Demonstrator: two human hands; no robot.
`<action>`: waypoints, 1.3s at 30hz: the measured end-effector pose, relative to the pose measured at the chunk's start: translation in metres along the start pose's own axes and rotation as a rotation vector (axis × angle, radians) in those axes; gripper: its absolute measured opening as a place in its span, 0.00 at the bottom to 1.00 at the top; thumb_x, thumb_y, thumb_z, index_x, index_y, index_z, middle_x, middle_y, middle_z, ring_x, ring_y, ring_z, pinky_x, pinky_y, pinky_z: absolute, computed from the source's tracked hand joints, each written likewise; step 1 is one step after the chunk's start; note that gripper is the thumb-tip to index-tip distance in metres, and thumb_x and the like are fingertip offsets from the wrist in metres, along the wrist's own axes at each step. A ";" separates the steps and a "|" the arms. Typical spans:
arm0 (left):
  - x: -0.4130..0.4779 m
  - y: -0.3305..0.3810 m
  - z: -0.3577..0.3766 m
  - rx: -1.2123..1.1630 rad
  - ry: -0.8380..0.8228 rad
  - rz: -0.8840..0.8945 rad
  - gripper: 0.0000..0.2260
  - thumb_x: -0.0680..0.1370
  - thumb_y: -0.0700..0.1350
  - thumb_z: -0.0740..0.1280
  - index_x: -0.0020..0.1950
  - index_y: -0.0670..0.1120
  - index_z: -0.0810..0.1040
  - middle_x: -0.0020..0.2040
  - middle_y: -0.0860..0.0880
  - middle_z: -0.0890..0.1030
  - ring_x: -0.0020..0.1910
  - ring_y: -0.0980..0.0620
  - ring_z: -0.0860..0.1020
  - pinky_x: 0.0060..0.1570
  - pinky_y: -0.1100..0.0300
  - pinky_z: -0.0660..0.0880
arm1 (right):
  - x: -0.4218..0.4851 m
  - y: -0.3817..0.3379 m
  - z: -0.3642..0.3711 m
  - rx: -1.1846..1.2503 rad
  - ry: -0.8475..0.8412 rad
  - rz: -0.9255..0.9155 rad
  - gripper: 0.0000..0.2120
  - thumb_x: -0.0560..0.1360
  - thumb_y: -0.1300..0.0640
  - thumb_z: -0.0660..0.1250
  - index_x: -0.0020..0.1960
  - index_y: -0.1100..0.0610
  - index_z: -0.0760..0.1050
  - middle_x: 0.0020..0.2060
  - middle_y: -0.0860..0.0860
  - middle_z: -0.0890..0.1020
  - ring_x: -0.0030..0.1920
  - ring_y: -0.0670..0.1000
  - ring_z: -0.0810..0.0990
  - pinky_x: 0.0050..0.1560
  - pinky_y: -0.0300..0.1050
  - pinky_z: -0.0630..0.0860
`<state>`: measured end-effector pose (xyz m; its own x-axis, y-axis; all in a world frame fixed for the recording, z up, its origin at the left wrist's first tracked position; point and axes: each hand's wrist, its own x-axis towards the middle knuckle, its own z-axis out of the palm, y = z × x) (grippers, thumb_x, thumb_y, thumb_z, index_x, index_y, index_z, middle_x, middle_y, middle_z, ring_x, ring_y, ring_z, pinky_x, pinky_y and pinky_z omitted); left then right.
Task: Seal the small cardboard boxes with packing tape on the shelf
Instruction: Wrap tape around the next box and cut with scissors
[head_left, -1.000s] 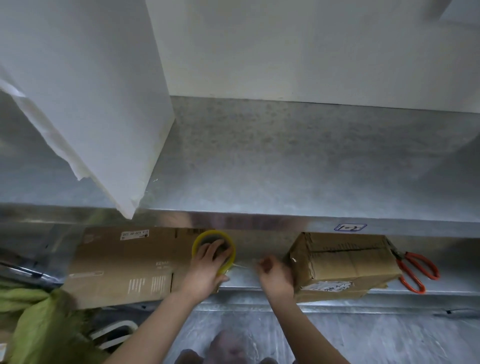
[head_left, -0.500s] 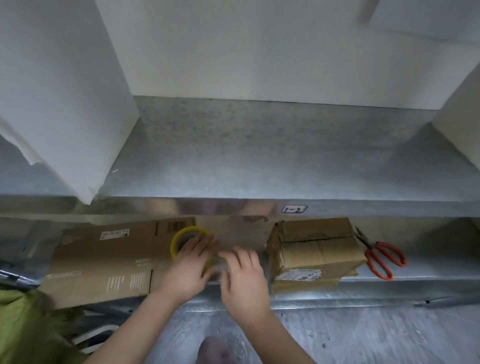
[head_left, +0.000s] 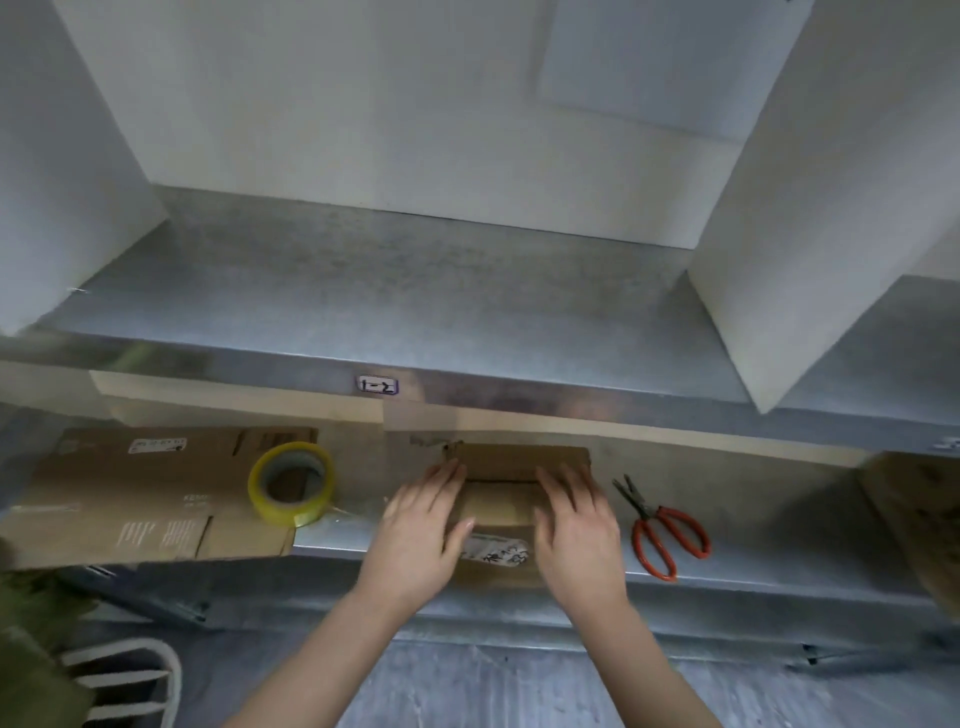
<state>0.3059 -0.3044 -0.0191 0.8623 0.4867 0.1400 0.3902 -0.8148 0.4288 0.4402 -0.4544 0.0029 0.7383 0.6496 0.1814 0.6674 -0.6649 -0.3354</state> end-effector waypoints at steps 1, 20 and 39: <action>0.000 0.003 0.004 -0.012 0.006 -0.068 0.26 0.82 0.57 0.54 0.78 0.50 0.58 0.78 0.52 0.60 0.76 0.52 0.59 0.75 0.56 0.52 | 0.003 0.014 -0.003 0.014 -0.032 0.012 0.21 0.77 0.57 0.66 0.69 0.54 0.74 0.68 0.55 0.75 0.71 0.58 0.69 0.68 0.56 0.69; 0.013 0.019 0.006 -0.223 0.001 -0.224 0.19 0.81 0.57 0.58 0.72 0.65 0.65 0.72 0.55 0.64 0.66 0.56 0.69 0.64 0.63 0.67 | 0.044 0.076 0.000 0.601 -0.457 0.073 0.20 0.80 0.48 0.64 0.71 0.38 0.68 0.77 0.49 0.53 0.77 0.52 0.55 0.75 0.48 0.58; 0.014 -0.017 -0.005 -0.256 -0.243 -0.116 0.40 0.63 0.65 0.76 0.71 0.63 0.62 0.68 0.53 0.62 0.66 0.54 0.66 0.68 0.61 0.64 | 0.037 0.024 0.005 0.102 0.002 -0.010 0.17 0.78 0.52 0.66 0.66 0.47 0.76 0.67 0.56 0.70 0.69 0.63 0.64 0.56 0.58 0.76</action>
<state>0.3100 -0.2816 -0.0204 0.8807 0.4568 -0.1252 0.4226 -0.6384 0.6433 0.4833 -0.4448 -0.0028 0.7317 0.6553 0.1875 0.6617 -0.6170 -0.4260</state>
